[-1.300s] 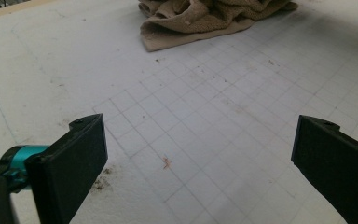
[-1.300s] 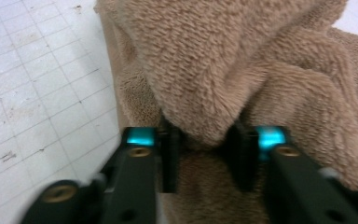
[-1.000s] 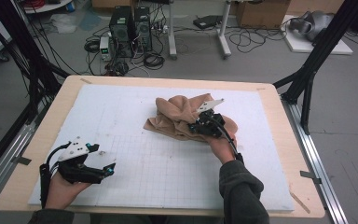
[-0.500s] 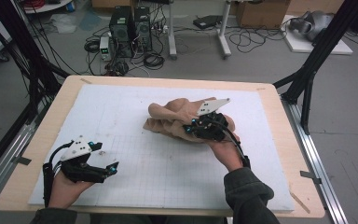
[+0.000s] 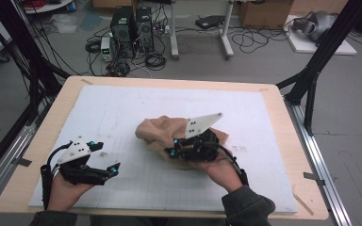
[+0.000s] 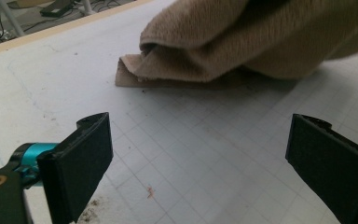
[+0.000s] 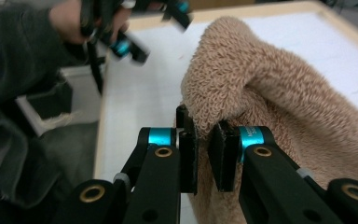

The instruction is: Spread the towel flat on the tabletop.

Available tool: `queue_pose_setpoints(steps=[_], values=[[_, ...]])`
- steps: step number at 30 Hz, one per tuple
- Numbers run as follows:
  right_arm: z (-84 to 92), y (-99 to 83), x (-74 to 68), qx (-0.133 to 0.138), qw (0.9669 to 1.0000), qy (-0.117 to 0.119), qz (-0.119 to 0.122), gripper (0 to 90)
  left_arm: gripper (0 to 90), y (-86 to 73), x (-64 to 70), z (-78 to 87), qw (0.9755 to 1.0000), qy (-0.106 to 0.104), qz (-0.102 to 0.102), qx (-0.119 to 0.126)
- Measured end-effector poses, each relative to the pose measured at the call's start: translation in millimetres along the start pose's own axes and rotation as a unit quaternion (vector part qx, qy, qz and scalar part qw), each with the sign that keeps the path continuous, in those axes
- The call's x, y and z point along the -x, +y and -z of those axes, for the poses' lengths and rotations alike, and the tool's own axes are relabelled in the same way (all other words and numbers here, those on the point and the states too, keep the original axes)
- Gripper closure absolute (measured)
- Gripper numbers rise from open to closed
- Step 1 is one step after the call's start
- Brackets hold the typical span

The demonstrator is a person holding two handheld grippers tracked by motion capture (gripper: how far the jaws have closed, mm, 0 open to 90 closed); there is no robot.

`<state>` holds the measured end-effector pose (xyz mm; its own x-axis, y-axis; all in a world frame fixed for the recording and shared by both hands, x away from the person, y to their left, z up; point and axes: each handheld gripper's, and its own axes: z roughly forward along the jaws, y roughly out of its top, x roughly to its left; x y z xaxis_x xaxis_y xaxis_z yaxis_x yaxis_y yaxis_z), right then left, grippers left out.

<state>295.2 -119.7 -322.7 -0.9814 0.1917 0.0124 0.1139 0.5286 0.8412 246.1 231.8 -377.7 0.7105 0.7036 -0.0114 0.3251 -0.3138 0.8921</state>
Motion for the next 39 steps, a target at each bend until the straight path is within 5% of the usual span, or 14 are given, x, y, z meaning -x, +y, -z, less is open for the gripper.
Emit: queue_pose_setpoints(steps=[6,7,8,11,13,14,16,19,21,27,32,36,39], values=[[-34.0,-58.5,-19.0,-0.059,0.9974,0.027,-0.030,76.5,8.2,0.3,0.9,-5.5,0.9999,-0.009,0.000,-0.006],[-34.0,-58.5,-19.0,-0.059,0.9974,0.027,-0.030,76.5,8.2,0.7,0.7,-7.2,0.9999,-0.012,0.000,-0.007],[-32.4,-67.2,-20.5,-0.057,0.9968,0.035,-0.044,62.7,9.1,1.5,0.2,-10.7,0.9998,-0.015,-0.001,-0.008],[-23.6,-69.9,-20.9,-0.039,0.9973,0.035,-0.050,59.0,10.8,3.9,-2.2,-21.6,0.9995,-0.029,0.002,-0.016],[-10.2,-70.4,-20.3,-0.024,0.9982,0.017,-0.052,55.9,12.4,6.6,-3.9,-30.9,0.9992,-0.036,0.005,-0.019],[2.8,-72.8,-15.6,-0.016,0.9981,-0.014,-0.058,53.6,13.6,8.1,-4.3,-36.2,0.9990,-0.040,0.008,-0.019],[5.9,-74.5,-12.7,-0.017,0.9978,-0.025,-0.058,52.8,14.2,10.5,-4.3,-45.9,0.9987,-0.044,0.007,-0.023],[9.7,-87.7,1.8,-0.044,0.9939,-0.074,-0.069,47.1,17.7,15.4,-2.2,-64.0,0.9981,-0.055,0.003,-0.028],[7.5,-98.7,12.1,-0.050,0.9913,-0.082,-0.090,43.8,22.5,17.4,0.7,-74.1,0.9978,-0.060,-0.005,-0.028],[-5.5,-118.5,24.6,-0.061,0.9877,-0.086,-0.115,51.7,37.7,14.7,3.0,-112.8,0.9937,-0.078,-0.020,-0.078],[-9.2,-121.9,31.6,-0.067,0.9867,-0.084,-0.122,63.0,55.1,4.7,5.4,-135.1,0.9872,-0.073,-0.038,-0.137],[-11.8,-123.1,35.8,-0.071,0.9878,-0.080,-0.113,74.3,76.2,4.0,7.8,-135.6,0.9867,-0.071,-0.048,-0.138],[-13.1,-120.3,39.1,-0.072,0.9882,-0.077,-0.111,81.5,83.5,5.6,9.8,-132.5,0.9865,-0.061,-0.059,-0.140]])
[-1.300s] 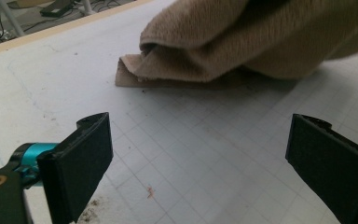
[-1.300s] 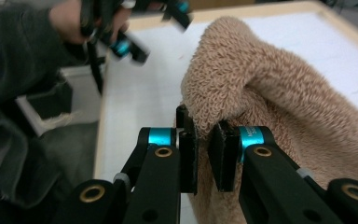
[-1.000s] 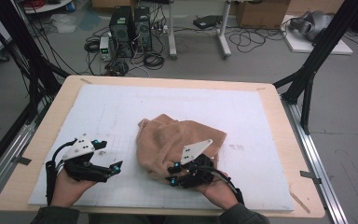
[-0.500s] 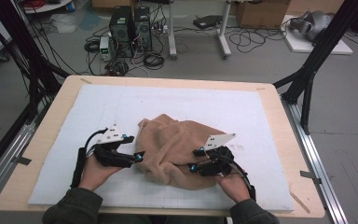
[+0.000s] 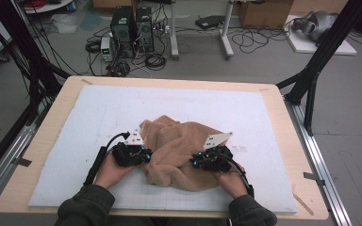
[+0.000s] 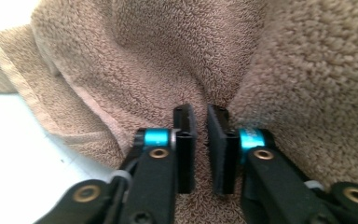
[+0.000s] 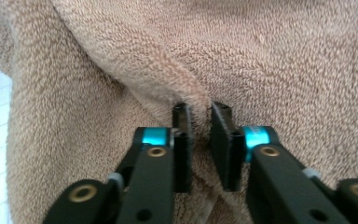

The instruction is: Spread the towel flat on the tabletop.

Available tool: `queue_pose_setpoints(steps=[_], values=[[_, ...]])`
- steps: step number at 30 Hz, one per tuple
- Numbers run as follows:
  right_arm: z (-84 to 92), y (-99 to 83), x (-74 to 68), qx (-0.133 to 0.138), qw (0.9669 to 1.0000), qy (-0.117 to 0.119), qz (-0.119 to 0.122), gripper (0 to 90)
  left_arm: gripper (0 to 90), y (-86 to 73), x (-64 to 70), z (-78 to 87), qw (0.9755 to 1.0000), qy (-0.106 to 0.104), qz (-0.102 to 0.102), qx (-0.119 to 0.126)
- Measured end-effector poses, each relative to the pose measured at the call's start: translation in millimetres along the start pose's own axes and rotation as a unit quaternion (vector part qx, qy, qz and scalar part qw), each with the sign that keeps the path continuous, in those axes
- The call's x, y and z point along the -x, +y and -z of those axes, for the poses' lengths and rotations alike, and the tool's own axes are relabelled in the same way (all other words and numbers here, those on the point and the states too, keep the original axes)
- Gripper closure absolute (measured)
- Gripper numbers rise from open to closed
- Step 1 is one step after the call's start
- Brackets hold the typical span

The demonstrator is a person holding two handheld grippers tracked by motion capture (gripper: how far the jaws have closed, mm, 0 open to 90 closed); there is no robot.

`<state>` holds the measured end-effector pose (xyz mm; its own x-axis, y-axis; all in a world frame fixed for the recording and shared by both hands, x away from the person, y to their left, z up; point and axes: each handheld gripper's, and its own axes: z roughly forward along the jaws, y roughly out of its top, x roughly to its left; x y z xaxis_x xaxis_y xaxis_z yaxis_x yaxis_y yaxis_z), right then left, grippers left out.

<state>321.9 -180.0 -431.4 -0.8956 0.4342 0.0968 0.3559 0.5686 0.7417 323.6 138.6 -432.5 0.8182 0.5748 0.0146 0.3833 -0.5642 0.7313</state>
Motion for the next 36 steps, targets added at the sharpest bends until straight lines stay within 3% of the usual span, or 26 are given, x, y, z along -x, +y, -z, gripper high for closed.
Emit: queue_pose_setpoints(steps=[3,7,11,18,22,26,32,34,36], values=[[-0.2,5.9,0.6,-0.004,1.0000,0.001,0.005,82.2,84.5,-0.5,2.6,7.2,0.9999,0.016,-0.007,-0.001],[3.6,13.4,1.1,-0.002,0.9999,-0.001,0.012,82.3,85.0,-6.9,8.5,31.7,0.9988,0.042,-0.013,0.021],[4.6,22.7,-1.6,0.008,0.9997,0.006,0.024,82.3,85.4,-21.5,18.2,54.3,0.9982,0.044,0.002,0.041],[5.2,30.9,-14.7,0.006,0.9985,0.024,0.048,82.3,85.5,-43.7,38.4,86.6,0.9962,0.063,-0.002,0.061],[8.9,30.5,-29.7,0.001,0.9968,0.042,0.069,82.4,85.5,-52.5,51.8,99.3,0.9963,0.062,-0.008,0.060],[16.4,19.8,-47.2,-0.008,0.9948,0.061,0.082,83.0,85.4,-65.1,60.6,104.5,0.9971,0.050,0.000,0.057],[23.0,-2.8,-66.8,-0.033,0.9916,0.095,0.081,81.0,83.7,-74.6,57.2,98.8,0.9985,0.020,0.017,0.049],[28.6,-3.2,-66.4,-0.021,0.9919,0.098,0.078,76.5,74.4,-67.8,54.3,99.7,0.9980,0.013,0.018,0.059],[44.2,3.7,-62.7,0.019,0.9928,0.098,0.066,71.0,62.7,-57.5,48.9,100.9,0.9974,0.003,0.019,0.070]])
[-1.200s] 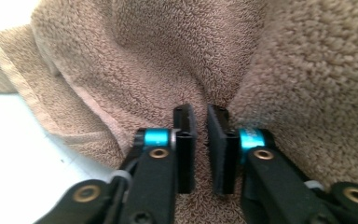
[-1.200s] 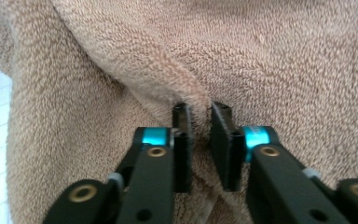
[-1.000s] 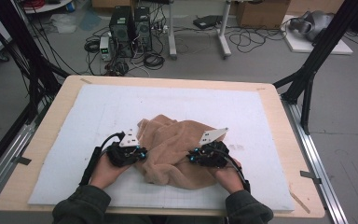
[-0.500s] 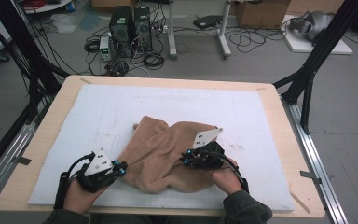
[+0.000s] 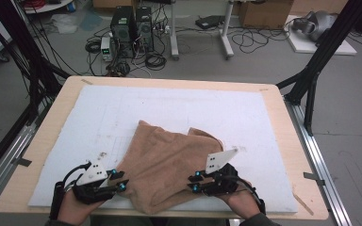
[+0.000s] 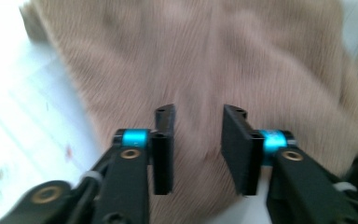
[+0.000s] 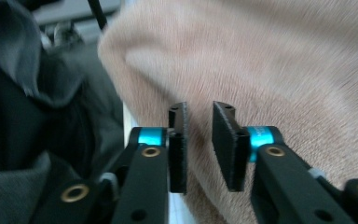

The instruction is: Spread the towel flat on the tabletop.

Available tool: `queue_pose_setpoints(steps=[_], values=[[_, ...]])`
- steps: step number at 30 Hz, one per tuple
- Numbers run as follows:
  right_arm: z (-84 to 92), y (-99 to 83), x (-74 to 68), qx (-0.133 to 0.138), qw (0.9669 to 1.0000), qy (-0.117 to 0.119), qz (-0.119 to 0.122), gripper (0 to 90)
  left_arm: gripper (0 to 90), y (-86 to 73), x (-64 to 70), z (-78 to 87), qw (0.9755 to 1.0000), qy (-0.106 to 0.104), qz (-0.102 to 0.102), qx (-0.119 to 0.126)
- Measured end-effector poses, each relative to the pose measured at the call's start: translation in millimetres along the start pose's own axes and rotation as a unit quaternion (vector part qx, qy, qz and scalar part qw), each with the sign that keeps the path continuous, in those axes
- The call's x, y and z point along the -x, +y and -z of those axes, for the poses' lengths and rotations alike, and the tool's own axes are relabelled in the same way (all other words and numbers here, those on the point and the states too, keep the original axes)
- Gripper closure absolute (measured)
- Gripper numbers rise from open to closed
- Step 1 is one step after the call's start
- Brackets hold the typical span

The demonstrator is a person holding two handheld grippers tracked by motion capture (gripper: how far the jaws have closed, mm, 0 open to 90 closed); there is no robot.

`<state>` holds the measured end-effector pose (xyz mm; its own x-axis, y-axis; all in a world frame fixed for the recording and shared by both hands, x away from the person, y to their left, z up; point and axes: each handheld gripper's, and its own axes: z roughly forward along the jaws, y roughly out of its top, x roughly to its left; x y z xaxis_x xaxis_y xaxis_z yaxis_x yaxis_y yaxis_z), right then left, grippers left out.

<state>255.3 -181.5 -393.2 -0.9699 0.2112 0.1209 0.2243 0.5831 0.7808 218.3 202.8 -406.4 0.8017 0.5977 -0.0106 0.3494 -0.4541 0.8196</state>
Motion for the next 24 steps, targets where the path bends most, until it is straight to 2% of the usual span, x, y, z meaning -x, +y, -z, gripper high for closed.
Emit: queue_pose_setpoints(steps=[2,4,6,7,8,9,11,12,14,15,17,18,20,21,22,23,24], values=[[3.3,2.1,1.2,0.008,1.0000,-0.004,-0.003,68.7,60.0,10.7,-5.2,-1.8,1.0000,-0.003,-0.005,0.008],[10.0,7.3,9.2,0.017,0.9995,-0.024,-0.006,64.3,53.1,22.6,-12.9,-7.1,0.9999,0.000,-0.012,0.008],[11.0,9.6,19.5,0.020,0.9986,-0.046,-0.018,55.0,49.7,32.7,-22.5,-16.6,0.9999,-0.009,-0.009,0.002],[10.5,9.8,24.4,0.017,0.9981,-0.053,-0.026,54.0,46.8,36.7,-28.3,-24.9,0.9998,-0.016,-0.007,-0.002],[4.7,8.2,36.6,0.013,0.9969,-0.067,-0.040,49.9,42.9,38.1,-32.5,-32.3,0.9998,-0.009,-0.009,-0.012],[4.7,8.2,36.6,0.013,0.9969,-0.067,-0.040,49.9,41.4,38.1,-35.2,-38.7,0.9998,-0.002,-0.006,-0.020],[-3.1,5.1,45.5,-0.001,0.9963,-0.075,-0.043,50.6,41.0,34.0,-44.3,-56.1,0.9987,-0.001,-0.002,-0.051],[-8.8,2.4,50.8,-0.017,0.9952,-0.085,-0.047,51.6,42.2,31.5,-46.7,-61.0,0.9982,-0.002,-0.002,-0.059],[-17.2,-2.2,56.9,-0.029,0.9946,-0.083,-0.054,57.2,47.8,23.9,-52.7,-71.4,0.9967,-0.021,0.008,-0.079],[-22.4,-4.7,59.7,-0.037,0.9943,-0.081,-0.058,60.9,52.2,20.1,-54.9,-74.6,0.9962,-0.037,0.017,-0.077],[-32.8,-7.6,61.8,-0.056,0.9944,-0.073,-0.051,71.1,65.7,20.3,-54.6,-73.7,0.9960,-0.050,0.008,-0.074],[-38.9,-8.3,63.4,-0.059,0.9948,-0.064,-0.053,75.5,74.5,20.8,-53.3,-72.7,0.9963,-0.047,0.003,-0.072],[-43.2,-6.1,67.6,-0.057,0.9958,-0.045,-0.056,87.3,81.9,21.6,-52.4,-69.6,0.9966,-0.040,0.001,-0.072],[-44.5,-2.8,69.2,-0.048,0.9965,-0.044,-0.051,88.3,83.2,21.3,-52.7,-68.4,0.9967,-0.038,0.003,-0.072],[-45.2,0.0,69.9,-0.048,0.9965,-0.045,-0.051,88.7,83.8,21.1,-52.7,-66.1,0.9971,-0.030,0.004,-0.070],[-44.6,9.4,70.0,-0.050,0.9965,-0.056,-0.037,89.2,84.2,20.9,-52.5,-63.0,0.9974,-0.022,0.002,-0.068],[-44.6,9.4,70.0,-0.050,0.9965,-0.056,-0.037,89.2,84.2,20.8,-52.1,-60.2,0.9977,-0.016,0.001,-0.065]])
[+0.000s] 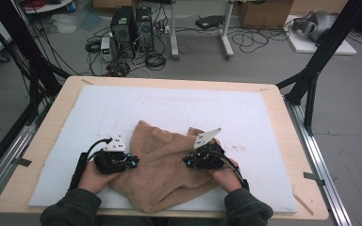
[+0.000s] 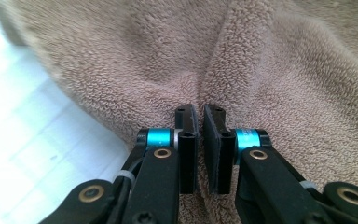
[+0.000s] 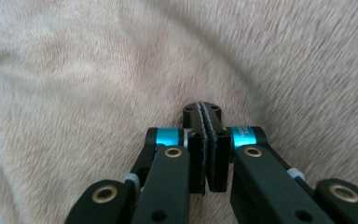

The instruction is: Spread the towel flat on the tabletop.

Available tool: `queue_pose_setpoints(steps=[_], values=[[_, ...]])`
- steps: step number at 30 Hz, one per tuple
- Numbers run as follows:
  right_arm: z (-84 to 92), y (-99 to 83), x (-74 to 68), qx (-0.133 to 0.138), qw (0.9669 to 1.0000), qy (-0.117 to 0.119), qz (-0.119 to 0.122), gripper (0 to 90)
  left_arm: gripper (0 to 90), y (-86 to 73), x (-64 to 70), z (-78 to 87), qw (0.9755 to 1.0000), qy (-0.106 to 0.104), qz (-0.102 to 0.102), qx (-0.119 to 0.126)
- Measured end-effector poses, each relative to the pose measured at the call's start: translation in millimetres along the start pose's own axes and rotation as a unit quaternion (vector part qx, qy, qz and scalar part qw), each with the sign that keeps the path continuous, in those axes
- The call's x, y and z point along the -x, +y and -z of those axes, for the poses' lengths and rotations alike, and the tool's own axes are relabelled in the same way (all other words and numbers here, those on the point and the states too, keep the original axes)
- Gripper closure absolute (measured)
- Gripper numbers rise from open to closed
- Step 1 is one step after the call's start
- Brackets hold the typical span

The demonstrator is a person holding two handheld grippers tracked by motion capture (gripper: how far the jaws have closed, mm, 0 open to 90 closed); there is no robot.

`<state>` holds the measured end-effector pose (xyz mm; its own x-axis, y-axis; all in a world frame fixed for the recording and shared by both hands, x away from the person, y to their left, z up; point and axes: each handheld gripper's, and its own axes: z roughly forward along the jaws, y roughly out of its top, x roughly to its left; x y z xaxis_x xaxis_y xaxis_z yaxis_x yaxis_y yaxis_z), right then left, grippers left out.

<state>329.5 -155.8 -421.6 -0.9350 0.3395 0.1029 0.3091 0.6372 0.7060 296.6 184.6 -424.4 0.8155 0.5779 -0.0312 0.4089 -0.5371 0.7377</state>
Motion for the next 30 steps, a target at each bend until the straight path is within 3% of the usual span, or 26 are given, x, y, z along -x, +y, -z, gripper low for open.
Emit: queue_pose_setpoints(steps=[3,6,9,15,19,22,23,24,28,30], values=[[5.2,9.3,-1.3,0.006,0.9999,-0.007,0.011,89.2,84.4,-4.5,5.1,18.3,0.9994,0.026,0.004,0.023],[9.2,14.1,-8.9,0.008,0.9996,-0.001,0.027,89.2,84.5,-12.3,12.6,39.2,0.9983,0.032,0.011,0.047],[7.0,13.3,-21.1,-0.006,0.9990,0.009,0.043,89.3,84.5,-23.3,23.5,53.3,0.9983,0.032,0.009,0.047],[-1.7,0.8,-43.5,-0.020,0.9978,0.031,0.056,89.3,84.6,-47.9,43.3,66.1,0.9987,0.010,0.024,0.044],[3.7,-2.4,-52.5,-0.017,0.9971,0.044,0.059,86.6,83.9,-52.3,49.4,64.5,0.9991,-0.011,0.020,0.037],[19.2,6.2,-51.2,0.002,0.9976,0.034,0.061,80.7,74.9,-42.0,38.4,67.5,0.9977,-0.017,0.032,0.058],[34.1,16.6,-45.8,0.018,0.9977,0.022,0.061,76.1,67.2,-36.6,33.9,69.1,0.9970,-0.019,0.036,0.066],[34.1,16.6,-45.8,0.018,0.9977,0.022,0.061,76.1,67.2,-31.8,30.6,70.2,0.9964,-0.020,0.038,0.073],[53.9,35.1,-30.5,0.038,0.9969,-0.018,0.067,65.7,60.1,-0.5,12.8,66.2,0.9953,-0.006,0.024,0.094],[56.7,42.5,-16.3,0.047,0.9969,-0.031,0.055,57.9,55.2,14.6,3.2,55.6,0.9951,0.001,0.024,0.096]])
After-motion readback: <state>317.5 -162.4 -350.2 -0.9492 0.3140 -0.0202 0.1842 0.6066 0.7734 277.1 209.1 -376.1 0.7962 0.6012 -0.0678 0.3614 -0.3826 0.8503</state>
